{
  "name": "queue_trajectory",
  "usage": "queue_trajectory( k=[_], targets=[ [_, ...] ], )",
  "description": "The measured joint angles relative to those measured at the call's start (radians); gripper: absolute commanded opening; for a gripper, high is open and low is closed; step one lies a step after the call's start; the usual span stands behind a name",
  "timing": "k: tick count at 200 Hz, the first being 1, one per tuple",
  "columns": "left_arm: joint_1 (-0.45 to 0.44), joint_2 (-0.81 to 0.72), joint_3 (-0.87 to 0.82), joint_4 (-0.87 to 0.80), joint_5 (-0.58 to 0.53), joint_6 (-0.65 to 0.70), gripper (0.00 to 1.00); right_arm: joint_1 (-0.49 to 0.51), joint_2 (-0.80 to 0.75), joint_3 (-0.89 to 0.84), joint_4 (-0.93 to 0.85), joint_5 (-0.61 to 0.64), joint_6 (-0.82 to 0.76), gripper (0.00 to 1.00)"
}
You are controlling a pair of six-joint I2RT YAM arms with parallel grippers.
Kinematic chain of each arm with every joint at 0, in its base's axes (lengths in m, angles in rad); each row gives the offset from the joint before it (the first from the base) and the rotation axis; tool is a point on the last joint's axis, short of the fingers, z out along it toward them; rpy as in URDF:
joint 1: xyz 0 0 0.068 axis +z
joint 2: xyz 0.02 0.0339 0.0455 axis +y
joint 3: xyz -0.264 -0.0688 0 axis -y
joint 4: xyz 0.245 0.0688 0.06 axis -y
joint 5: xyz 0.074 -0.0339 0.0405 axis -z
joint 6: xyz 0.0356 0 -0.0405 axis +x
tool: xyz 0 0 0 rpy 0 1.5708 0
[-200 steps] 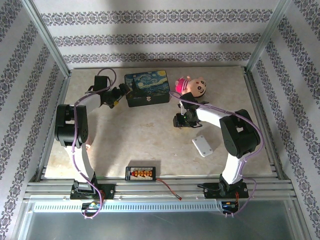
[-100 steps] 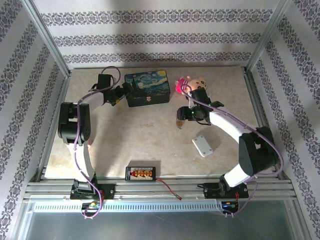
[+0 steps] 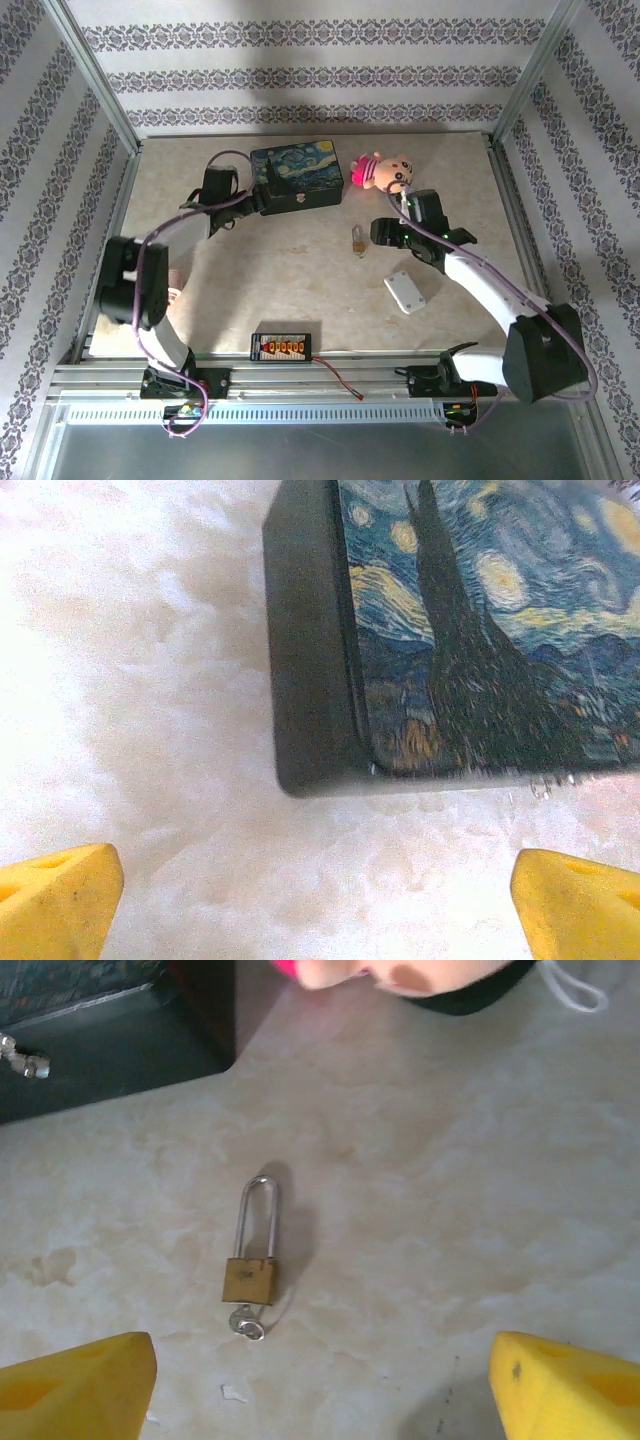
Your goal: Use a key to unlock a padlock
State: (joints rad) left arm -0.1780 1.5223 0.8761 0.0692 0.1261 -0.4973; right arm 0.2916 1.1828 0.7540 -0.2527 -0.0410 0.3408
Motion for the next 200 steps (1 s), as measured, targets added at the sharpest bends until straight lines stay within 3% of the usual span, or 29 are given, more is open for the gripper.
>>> queue_trajectory(
  k=[50,94,127,200],
  targets=[
    [-0.004,-0.426,-0.373,0.168,-0.190,0.150,0.99,-0.048,-0.209,-0.165,0.111,0.134,-0.008,0.98],
    [-0.004,-0.579,-0.568,0.347,-0.324,0.333,0.99,-0.053,-0.301,-0.325,0.292,0.210,-0.122,0.98],
    [0.002,-0.516,-0.676,0.542,-0.390,0.438,0.99,-0.069,-0.303,-0.400,0.431,0.260,-0.205,0.98],
    [0.039,-0.106,-0.584,0.795,-0.386,0.540,0.99,-0.146,-0.066,-0.475,0.824,0.229,-0.343,0.98]
  ],
)
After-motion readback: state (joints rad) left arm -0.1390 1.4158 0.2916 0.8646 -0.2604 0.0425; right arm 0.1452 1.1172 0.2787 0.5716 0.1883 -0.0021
